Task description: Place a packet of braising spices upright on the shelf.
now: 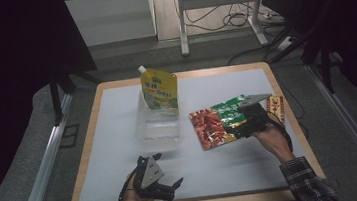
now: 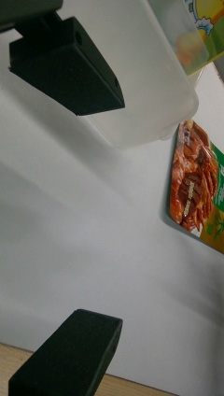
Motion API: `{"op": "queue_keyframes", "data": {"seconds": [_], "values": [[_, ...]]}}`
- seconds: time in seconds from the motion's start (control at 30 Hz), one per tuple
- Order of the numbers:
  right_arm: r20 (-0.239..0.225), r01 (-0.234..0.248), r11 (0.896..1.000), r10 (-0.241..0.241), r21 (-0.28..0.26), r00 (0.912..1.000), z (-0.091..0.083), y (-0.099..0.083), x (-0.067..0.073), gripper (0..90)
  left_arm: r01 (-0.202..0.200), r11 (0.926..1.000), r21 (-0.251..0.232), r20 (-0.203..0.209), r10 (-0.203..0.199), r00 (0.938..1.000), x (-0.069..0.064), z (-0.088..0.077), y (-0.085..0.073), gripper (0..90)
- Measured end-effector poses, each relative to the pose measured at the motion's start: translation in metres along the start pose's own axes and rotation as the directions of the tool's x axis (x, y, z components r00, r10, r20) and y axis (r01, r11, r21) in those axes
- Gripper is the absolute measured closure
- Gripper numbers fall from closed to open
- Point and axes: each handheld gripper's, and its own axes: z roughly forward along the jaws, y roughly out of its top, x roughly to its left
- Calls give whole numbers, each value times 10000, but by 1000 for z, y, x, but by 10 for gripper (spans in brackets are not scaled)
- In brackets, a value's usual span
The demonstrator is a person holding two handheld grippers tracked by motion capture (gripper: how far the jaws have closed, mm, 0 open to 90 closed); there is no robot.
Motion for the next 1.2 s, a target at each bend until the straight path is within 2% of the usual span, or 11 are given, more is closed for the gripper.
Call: {"op": "queue_keyframes", "data": {"seconds": [0.07, 0.17, 0.33, 0.6, 0.67, 0.93, 1.2], "values": [[95, -43, 10000, 42, 35, 9999, -1, -2, -2, 11, 52, 10000, 19, -40, -52, 10000, 0, 1, 0, 1], [344, -301, 9994, 296, 140, 9990, -2, -8, -12, 11, -68, 9997, 237, -128, 72, 9999, 0, 1, -1, 0], [782, -251, 9986, 215, 459, 9967, -2, -16, -23, 11, -223, 9991, 364, -136, 228, 9996, -1, 1, -1, 0], [1241, -253, 9956, 140, 897, 9922, 0, -27, -38, 14, -184, 9990, 400, -64, 186, 9998, -1, 3, -1, 0], [1277, -376, 9951, 258, 915, 9915, 1, -30, -42, 14, -304, 9982, 517, -53, 307, 9995, -1, 4, -1, 0], [1238, -667, 9930, 543, 980, 9908, 6, -37, -53, 14, -356, 9979, 544, -61, 360, 9993, -2, 4, -1, 0], [1246, -1152, 9874, 1015, 1085, 9870, 13, -37, -61, 12, -355, 9980, 528, -66, 359, 9993, -3, 5, -1, 0]]}}
